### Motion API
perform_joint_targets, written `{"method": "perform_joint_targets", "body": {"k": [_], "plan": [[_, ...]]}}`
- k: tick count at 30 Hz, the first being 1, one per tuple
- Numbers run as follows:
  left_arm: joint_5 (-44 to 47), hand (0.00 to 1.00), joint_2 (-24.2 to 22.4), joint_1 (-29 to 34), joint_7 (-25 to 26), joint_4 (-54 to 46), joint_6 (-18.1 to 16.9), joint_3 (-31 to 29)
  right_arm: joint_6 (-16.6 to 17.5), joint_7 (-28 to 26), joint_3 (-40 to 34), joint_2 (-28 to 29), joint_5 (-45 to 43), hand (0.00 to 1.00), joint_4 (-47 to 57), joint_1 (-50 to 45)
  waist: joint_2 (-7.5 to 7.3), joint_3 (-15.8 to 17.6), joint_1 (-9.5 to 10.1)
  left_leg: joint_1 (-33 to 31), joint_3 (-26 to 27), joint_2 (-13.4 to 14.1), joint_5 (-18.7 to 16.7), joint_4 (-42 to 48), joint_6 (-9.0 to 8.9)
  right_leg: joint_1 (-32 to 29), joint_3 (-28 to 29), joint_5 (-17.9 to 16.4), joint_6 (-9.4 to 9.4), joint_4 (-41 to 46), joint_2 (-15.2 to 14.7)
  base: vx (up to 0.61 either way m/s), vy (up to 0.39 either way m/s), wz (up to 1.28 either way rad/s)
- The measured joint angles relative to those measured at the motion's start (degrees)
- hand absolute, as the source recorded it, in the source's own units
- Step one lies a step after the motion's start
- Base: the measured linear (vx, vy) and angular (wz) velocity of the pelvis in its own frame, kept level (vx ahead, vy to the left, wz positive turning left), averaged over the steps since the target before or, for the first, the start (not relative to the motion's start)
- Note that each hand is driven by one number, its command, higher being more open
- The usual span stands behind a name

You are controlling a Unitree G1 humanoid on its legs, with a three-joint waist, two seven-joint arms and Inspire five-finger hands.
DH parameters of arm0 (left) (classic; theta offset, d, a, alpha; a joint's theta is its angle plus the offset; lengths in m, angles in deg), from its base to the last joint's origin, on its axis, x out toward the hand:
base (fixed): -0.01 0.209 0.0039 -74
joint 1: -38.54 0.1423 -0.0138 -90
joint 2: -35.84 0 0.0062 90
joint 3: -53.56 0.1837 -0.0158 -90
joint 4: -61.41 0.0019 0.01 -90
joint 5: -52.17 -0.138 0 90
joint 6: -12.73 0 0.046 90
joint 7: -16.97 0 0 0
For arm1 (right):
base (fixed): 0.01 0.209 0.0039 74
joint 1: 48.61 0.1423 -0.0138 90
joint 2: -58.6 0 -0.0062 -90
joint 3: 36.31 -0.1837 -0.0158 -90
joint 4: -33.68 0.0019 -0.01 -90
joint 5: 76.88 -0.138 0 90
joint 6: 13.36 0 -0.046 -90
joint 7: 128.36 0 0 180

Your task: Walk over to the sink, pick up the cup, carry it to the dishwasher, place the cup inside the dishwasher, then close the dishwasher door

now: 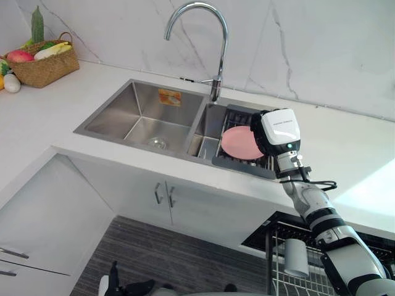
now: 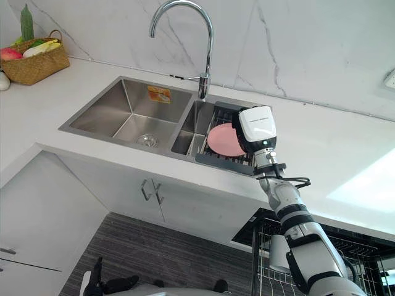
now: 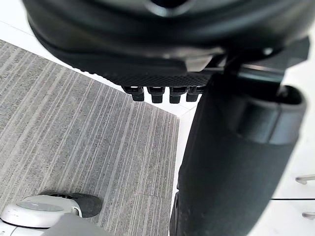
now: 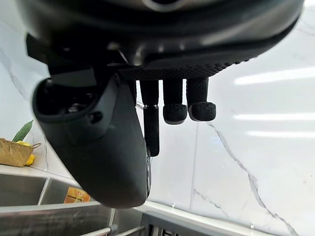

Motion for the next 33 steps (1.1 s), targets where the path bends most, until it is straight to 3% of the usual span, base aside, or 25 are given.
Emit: {"method": "perform_joint_targets", "body": {"k": [5,6,11,15,16,22,28,30,33], "plan": [[0.0,1.00,-0.1,0.8,0.4,0.0,-1.6,0.0,0.1,0.9,-1.9,-0.1,-4.2,0.00,0.1,0.2,0.15,0.3,-0.01,0.0,0.0,0.0,0.0,-0.2,-0.03,0.0,0.0,0.0,0.04,0.0,0.0,-0.01,0.004,0.01],[0.0,1.00,-0.1,0.9,0.8,0.0,-2.1,-0.1,0.0,0.7,-2.4,-0.1,-6.0,1.00,0.2,0.2,0.21,0.3,-0.05,0.0,0.0,0.0,0.0,-0.2,-0.03,0.0,0.0,0.0,0.05,0.0,0.0,0.00,0.000,0.00],[0.0,1.00,-0.3,0.9,1.0,0.0,-3.5,-0.1,0.6,-2.8,-5.6,-0.1,-15.3,1.00,1.0,0.0,0.47,0.8,-0.32,0.1,0.2,0.0,0.0,-0.3,-0.02,-0.2,0.3,-0.1,0.07,0.0,0.0,0.00,0.001,-0.01],[-0.1,1.00,-0.8,0.8,1.0,-0.1,-3.5,-0.1,3.1,-6.6,-8.4,0.0,-20.1,1.00,5.4,-1.6,1.19,1.2,-1.09,0.2,0.5,0.1,0.0,-0.3,0.00,-0.2,0.5,-0.1,0.08,0.0,0.1,0.00,0.000,-0.02],[-0.7,1.00,-1.1,0.1,1.0,-0.3,-4.5,-2.3,8.0,-10.6,-10.1,1.5,-21.3,1.00,16.2,-9.4,1.85,1.1,-2.16,0.3,1.9,0.1,-0.5,0.1,0.13,-0.3,1.5,-0.2,0.24,0.1,0.1,0.00,0.000,0.00],[-0.7,1.00,-1.1,0.0,0.9,-0.3,-4.5,-2.3,8.0,-12.0,-11.2,1.8,-22.4,1.00,18.3,-11.3,1.86,1.1,-2.13,0.3,2.1,0.2,-0.4,0.1,0.23,-0.3,1.5,-0.2,0.23,0.1,0.1,0.00,0.000,0.00],[2.9,1.00,-1.0,-0.5,-2.8,-0.2,-3.1,-2.4,8.4,-28.2,-16.6,5.3,-40.0,1.00,26.7,-21.1,1.78,1.1,-3.36,0.2,5.0,0.3,-0.7,0.4,-0.30,0.1,1.4,0.0,0.51,0.1,-0.5,-0.02,0.010,0.02],[4.0,1.00,-1.0,-0.8,-4.7,-0.1,-2.4,-2.4,8.1,-33.7,-18.3,5.2,-41.7,1.00,29.0,-24.5,1.72,1.2,-4.65,-0.3,11.9,2.1,-1.0,1.6,-1.17,1.0,0.3,-0.2,0.89,0.3,-1.1,-0.08,0.013,0.25],[4.6,1.00,-0.8,-0.8,-6.9,0.0,-0.8,-2.7,7.4,-41.3,-18.5,4.2,-41.8,1.00,31.8,-26.2,1.47,1.3,-5.03,0.3,13.4,1.8,-1.0,2.1,-1.15,1.2,0.4,-0.8,1.71,2.1,-2.1,-0.04,0.037,0.07]]}}
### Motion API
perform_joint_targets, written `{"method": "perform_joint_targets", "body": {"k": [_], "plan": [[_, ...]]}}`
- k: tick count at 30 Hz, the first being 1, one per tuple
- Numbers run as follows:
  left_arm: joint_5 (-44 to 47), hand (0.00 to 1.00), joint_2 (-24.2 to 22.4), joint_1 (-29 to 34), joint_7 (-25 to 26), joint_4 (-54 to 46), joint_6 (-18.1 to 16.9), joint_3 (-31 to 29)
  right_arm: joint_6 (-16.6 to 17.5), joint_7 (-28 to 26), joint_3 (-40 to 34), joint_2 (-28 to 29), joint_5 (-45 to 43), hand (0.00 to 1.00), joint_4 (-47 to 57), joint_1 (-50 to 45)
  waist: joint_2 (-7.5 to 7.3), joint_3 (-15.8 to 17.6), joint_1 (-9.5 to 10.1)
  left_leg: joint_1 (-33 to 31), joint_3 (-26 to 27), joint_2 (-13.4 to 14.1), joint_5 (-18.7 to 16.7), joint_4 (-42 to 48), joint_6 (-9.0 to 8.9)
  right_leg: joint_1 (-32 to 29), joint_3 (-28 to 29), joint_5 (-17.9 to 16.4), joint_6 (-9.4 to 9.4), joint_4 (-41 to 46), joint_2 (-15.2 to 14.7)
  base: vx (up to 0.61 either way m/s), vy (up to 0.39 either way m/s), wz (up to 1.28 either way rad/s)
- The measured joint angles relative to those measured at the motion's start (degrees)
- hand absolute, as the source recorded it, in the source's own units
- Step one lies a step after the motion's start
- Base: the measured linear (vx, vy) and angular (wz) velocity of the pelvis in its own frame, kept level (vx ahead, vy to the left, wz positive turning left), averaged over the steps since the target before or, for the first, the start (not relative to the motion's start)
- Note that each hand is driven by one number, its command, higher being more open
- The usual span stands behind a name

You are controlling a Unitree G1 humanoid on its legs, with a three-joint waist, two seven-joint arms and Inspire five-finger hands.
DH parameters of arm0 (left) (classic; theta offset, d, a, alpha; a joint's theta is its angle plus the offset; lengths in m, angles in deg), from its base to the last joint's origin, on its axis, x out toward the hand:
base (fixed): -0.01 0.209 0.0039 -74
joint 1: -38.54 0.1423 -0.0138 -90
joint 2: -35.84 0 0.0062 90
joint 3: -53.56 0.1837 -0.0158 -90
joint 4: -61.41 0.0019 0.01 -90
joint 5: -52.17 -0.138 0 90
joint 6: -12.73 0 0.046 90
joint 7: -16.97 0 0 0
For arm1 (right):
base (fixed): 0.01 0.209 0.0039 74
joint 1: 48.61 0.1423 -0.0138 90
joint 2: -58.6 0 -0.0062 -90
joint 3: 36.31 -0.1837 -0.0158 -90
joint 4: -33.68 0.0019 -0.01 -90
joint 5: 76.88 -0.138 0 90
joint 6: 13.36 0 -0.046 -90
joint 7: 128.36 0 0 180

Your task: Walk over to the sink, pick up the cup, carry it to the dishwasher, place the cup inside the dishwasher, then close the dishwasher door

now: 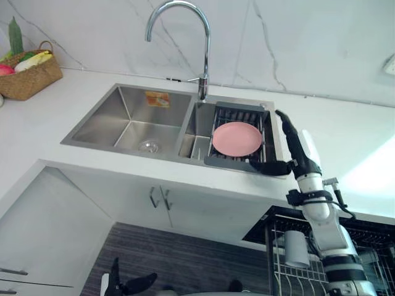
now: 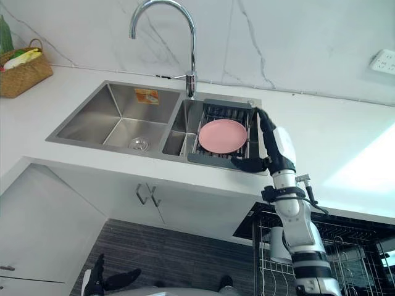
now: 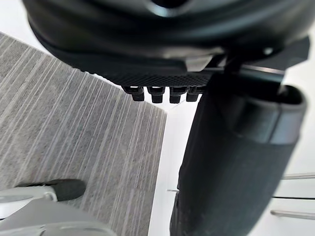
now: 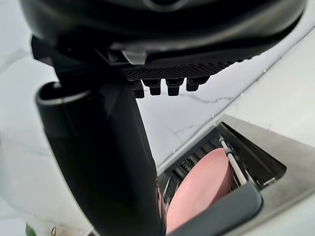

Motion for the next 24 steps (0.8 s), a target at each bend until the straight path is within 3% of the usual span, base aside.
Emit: {"method": "perform_joint_targets", "body": {"k": [4,11,24], "plan": [[1.5,1.00,0.5,0.1,-1.1,0.0,1.5,-0.4,-0.3,-3.0,0.2,-0.8,4.0,1.00,1.9,0.0,-0.19,0.0,0.13,0.3,0.0,-0.5,-0.2,0.0,0.33,0.3,-0.1,-0.1,0.18,0.1,-0.6,-0.04,0.030,0.04],[1.4,1.00,0.8,0.6,-1.3,0.4,2.5,-1.9,-2.3,-2.8,0.9,-4.7,14.2,1.00,1.9,1.4,-0.41,0.0,0.35,0.7,0.3,-0.5,0.2,-0.9,0.35,0.7,-0.6,-0.4,0.45,0.0,-0.7,0.00,0.002,0.04],[0.9,1.00,1.1,0.5,-1.3,0.3,2.5,-1.7,-3.5,6.6,4.5,-8.5,23.4,1.00,-8.7,13.6,-2.52,0.1,0.68,1.7,-0.5,-0.9,1.3,-2.5,1.28,1.8,-1.6,-0.3,0.62,-1.2,-0.7,0.00,0.003,0.02]]}}
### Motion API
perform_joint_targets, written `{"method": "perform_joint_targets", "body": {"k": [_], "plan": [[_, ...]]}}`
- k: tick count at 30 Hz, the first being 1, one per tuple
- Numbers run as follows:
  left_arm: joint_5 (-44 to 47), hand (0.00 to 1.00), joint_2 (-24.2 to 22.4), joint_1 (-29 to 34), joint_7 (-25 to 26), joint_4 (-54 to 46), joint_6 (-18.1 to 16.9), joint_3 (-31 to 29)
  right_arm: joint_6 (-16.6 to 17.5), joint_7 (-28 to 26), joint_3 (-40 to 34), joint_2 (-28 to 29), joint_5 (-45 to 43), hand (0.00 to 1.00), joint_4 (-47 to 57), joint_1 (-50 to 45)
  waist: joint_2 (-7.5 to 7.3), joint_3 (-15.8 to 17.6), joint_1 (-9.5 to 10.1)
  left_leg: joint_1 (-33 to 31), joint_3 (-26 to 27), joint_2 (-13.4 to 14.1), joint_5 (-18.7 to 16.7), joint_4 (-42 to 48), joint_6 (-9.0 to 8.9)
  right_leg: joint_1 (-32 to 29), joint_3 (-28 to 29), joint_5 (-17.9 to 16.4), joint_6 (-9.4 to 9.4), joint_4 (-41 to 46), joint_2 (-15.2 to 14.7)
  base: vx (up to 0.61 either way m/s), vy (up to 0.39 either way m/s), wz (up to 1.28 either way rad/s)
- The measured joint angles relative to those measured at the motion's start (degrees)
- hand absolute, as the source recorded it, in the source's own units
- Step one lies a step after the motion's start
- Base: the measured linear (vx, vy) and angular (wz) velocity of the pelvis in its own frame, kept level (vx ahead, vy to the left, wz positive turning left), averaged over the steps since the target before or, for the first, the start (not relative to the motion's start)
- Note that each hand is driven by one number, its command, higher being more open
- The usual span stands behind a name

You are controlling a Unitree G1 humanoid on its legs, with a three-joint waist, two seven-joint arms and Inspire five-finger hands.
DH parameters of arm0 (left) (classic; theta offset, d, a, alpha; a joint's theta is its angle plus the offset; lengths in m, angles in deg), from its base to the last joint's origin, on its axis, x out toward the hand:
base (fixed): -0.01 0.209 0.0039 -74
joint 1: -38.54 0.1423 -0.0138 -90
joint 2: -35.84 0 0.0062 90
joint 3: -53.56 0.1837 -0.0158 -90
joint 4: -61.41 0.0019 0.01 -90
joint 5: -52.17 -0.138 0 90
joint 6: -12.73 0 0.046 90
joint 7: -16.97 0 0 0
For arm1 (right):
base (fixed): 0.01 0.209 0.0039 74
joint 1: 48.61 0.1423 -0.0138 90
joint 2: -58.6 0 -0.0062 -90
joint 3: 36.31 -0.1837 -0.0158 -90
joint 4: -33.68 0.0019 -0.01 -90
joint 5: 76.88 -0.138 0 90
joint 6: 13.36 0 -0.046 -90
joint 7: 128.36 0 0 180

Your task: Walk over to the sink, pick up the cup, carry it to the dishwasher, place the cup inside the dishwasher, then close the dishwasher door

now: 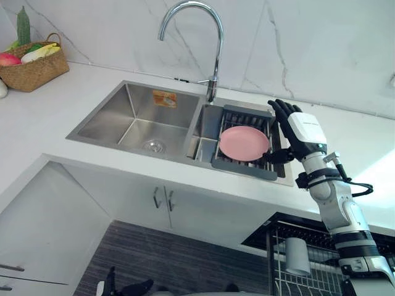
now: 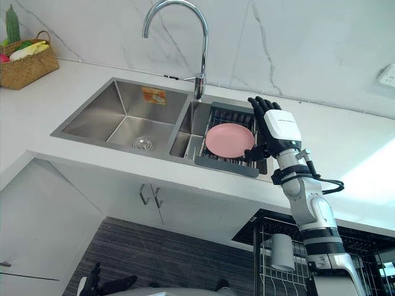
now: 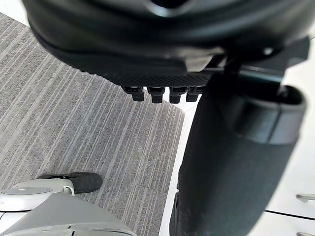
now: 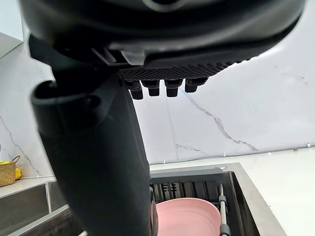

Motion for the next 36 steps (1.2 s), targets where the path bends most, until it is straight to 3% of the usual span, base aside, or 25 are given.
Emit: {"method": "perform_joint_targets", "body": {"k": [13,36], "plan": [[0.0,1.00,-0.1,0.2,0.0,-0.1,0.2,1.2,1.1,0.5,7.5,-2.2,8.5,1.00,-12.5,5.8,-0.12,-0.1,1.02,-0.9,-2.3,-0.6,1.1,-1.2,0.29,0.1,-2.3,0.0,0.18,-0.7,0.0,-0.02,0.006,0.09],[0.0,1.00,0.0,0.7,0.2,-0.7,0.1,2.3,1.3,3.0,11.0,-4.0,16.5,1.00,-21.2,10.7,-0.26,0.0,1.38,-2.2,-4.2,-0.9,2.0,-1.2,0.30,-0.1,-4.2,0.1,0.24,-0.7,-0.2,-0.01,0.007,0.04]]}}
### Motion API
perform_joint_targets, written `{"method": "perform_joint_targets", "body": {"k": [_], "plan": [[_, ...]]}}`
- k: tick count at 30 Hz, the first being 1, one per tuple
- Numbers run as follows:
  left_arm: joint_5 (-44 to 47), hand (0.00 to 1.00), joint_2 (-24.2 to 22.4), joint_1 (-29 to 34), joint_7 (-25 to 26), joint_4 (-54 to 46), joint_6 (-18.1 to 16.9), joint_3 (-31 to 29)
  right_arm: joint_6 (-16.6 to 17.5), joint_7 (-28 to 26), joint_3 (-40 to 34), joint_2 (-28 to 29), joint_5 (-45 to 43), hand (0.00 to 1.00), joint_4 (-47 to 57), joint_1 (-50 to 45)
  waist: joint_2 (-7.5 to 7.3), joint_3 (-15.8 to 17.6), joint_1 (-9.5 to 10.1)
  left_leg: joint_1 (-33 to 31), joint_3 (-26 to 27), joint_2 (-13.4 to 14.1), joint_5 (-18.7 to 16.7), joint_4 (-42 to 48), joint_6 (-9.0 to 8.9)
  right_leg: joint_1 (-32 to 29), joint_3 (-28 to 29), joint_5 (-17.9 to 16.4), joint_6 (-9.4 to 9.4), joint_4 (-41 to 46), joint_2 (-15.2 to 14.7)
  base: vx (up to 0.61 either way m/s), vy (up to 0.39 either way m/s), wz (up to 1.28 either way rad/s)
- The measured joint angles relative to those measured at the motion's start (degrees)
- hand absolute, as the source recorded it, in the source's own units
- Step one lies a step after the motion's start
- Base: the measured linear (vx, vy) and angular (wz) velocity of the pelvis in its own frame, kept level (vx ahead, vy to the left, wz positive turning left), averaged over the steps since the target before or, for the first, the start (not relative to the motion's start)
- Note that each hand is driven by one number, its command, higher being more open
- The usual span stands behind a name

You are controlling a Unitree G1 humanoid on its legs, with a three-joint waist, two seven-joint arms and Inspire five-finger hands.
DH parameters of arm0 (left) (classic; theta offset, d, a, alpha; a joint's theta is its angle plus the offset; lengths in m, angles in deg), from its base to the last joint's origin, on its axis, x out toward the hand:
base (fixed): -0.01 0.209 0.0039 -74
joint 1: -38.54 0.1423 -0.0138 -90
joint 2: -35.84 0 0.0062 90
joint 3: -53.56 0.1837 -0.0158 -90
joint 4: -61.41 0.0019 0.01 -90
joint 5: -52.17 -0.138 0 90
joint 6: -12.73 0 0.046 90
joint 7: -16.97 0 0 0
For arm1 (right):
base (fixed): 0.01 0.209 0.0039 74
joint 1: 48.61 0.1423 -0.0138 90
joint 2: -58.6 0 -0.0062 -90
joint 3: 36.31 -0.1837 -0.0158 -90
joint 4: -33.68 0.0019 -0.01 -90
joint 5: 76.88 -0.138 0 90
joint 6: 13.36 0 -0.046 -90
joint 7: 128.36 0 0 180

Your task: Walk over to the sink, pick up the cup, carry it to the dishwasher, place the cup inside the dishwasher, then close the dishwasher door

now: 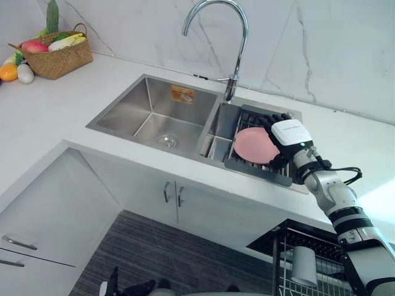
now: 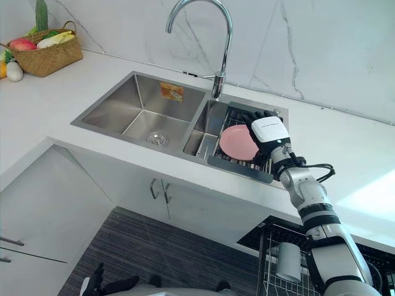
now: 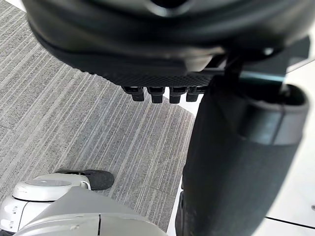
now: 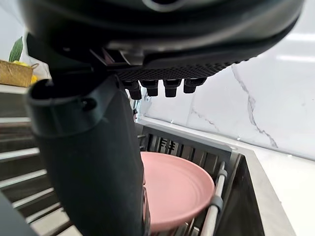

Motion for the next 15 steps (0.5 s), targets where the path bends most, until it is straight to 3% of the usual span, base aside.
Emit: {"method": "perform_joint_targets", "body": {"k": [15], "plan": [[0.0,1.00,0.3,0.0,0.5,0.0,0.0,1.1,-0.5,0.7,0.9,-0.2,0.8,1.00,-4.5,0.3,0.01,0.0,0.06,-0.4,-1.2,-0.2,0.4,-0.2,0.03,0.3,-1.1,0.0,0.00,0.0,-0.1,-0.01,0.007,0.03]]}}
